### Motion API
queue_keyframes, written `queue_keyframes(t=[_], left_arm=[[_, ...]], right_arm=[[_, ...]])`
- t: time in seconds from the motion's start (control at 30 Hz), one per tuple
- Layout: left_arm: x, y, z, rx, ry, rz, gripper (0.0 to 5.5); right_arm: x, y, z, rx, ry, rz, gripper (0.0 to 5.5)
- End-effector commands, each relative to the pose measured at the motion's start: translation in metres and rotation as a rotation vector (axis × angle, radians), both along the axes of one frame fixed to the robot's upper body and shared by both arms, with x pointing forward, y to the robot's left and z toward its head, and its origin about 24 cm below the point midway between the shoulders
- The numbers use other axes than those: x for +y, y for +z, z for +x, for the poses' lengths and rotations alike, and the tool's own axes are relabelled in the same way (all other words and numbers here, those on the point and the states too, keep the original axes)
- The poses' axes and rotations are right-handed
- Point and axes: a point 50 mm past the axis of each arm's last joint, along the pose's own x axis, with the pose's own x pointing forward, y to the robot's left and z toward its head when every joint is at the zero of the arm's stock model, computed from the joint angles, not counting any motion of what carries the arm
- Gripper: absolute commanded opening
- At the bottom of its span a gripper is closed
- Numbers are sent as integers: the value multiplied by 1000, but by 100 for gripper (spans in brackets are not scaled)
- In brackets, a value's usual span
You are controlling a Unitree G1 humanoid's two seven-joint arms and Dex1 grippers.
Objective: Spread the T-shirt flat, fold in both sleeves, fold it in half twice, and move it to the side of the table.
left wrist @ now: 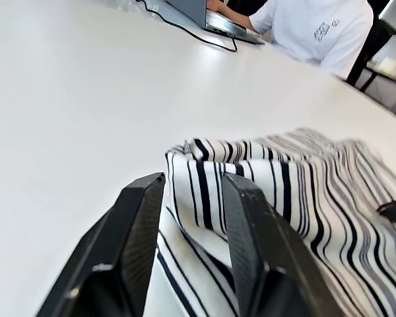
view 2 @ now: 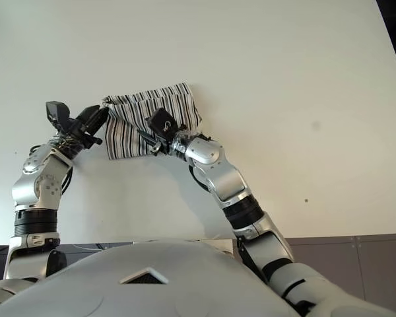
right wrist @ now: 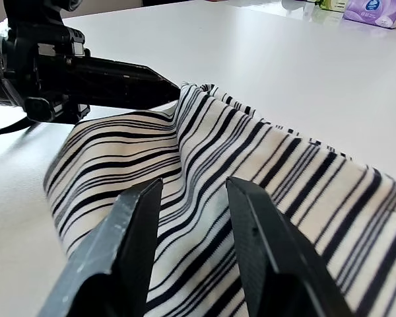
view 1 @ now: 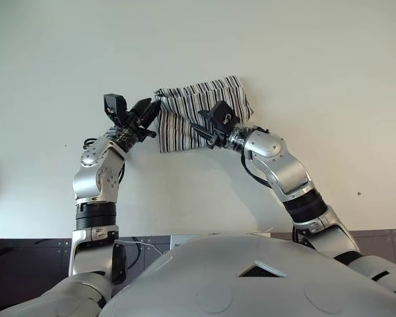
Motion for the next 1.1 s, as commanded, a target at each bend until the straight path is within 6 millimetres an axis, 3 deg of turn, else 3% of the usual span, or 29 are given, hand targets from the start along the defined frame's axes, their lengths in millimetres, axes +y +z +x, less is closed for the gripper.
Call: queue_keyframes(t=[0.03,0.13,0.23,0.33,0.43,0.5,0.57,0.63,0.7,0.97,1.1], left_arm=[[-2,9,11,-34,164,-172,159],[-10,7,14,-32,239,-228,159],[-11,4,11,-20,291,-249,159],[-2,9,13,-38,365,-272,159],[3,14,16,-75,432,-302,159],[4,21,25,-111,479,-325,159],[4,33,38,-160,527,-344,159],[-1,41,49,-187,566,-358,159],[-11,48,58,-201,567,-364,159],[-23,43,60,-190,564,-311,159],[-24,46,64,-208,554,-271,159]], right_arm=[[16,0,7,-55,-2,-31,177],[12,-9,11,-68,-69,-134,177],[-4,-27,10,48,-129,-229,177],[-26,-41,3,241,-209,-202,177],[-46,-42,14,349,-359,-142,177],[-82,-40,38,319,-645,-137,177],[-147,-38,62,294,-1100,-94,177],[-210,-39,65,336,-1556,29,177],[-248,-42,57,381,-1838,121,177],[-253,-38,75,375,-1878,212,177],[-248,-7,97,142,-1747,214,177]])
